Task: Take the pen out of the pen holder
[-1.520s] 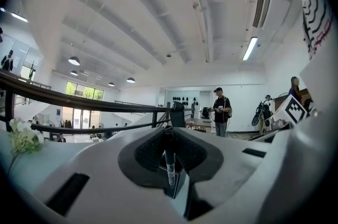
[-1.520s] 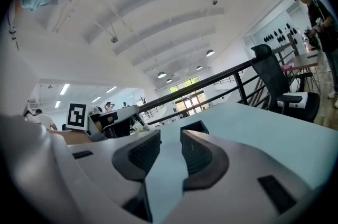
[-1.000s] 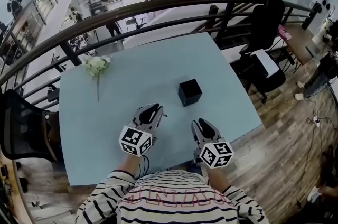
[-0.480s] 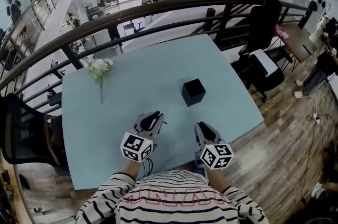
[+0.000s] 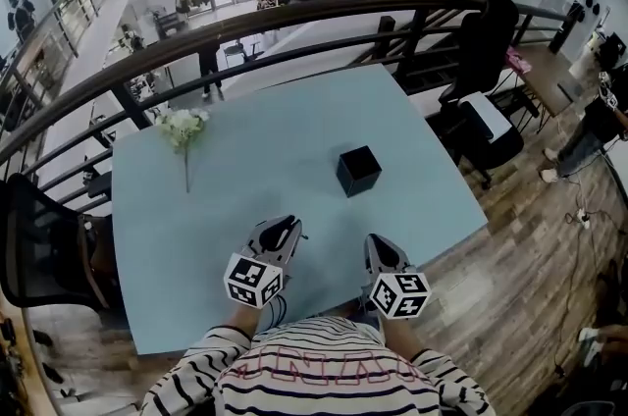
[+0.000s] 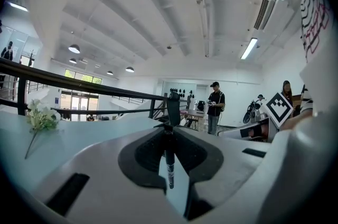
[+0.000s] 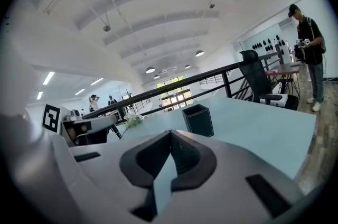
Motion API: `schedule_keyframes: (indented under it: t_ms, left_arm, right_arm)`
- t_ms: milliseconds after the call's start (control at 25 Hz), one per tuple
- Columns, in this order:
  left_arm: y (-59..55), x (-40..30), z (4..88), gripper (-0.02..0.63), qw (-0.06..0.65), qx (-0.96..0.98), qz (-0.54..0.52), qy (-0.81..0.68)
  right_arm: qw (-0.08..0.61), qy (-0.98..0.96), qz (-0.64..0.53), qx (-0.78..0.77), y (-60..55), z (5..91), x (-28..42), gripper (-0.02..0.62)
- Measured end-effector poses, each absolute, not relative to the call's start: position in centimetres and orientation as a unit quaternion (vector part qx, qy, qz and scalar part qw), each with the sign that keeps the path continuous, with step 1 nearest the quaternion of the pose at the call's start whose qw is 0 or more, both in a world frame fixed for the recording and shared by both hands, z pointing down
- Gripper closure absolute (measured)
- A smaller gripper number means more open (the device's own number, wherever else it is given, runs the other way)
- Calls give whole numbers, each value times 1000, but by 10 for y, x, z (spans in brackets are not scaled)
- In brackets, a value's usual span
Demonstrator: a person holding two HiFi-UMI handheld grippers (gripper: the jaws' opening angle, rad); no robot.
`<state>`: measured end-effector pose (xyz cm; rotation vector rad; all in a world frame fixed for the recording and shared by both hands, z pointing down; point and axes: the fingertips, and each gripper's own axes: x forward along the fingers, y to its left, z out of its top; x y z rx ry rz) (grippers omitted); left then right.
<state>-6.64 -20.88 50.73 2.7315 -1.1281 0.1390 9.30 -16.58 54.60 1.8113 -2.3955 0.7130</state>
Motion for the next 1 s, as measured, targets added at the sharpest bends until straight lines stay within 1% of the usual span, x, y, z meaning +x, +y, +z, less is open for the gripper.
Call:
schedule_keyframes:
  t_ms: [520, 1000]
  left_arm:
    - [-203, -68, 509, 541, 91, 918, 50, -383]
    - [-202, -56, 507, 541, 88, 922, 51, -375]
  right_arm:
    - [33, -779, 225, 584, -163, 545, 89, 568]
    - [33, -779, 217, 587, -163, 540, 98, 568]
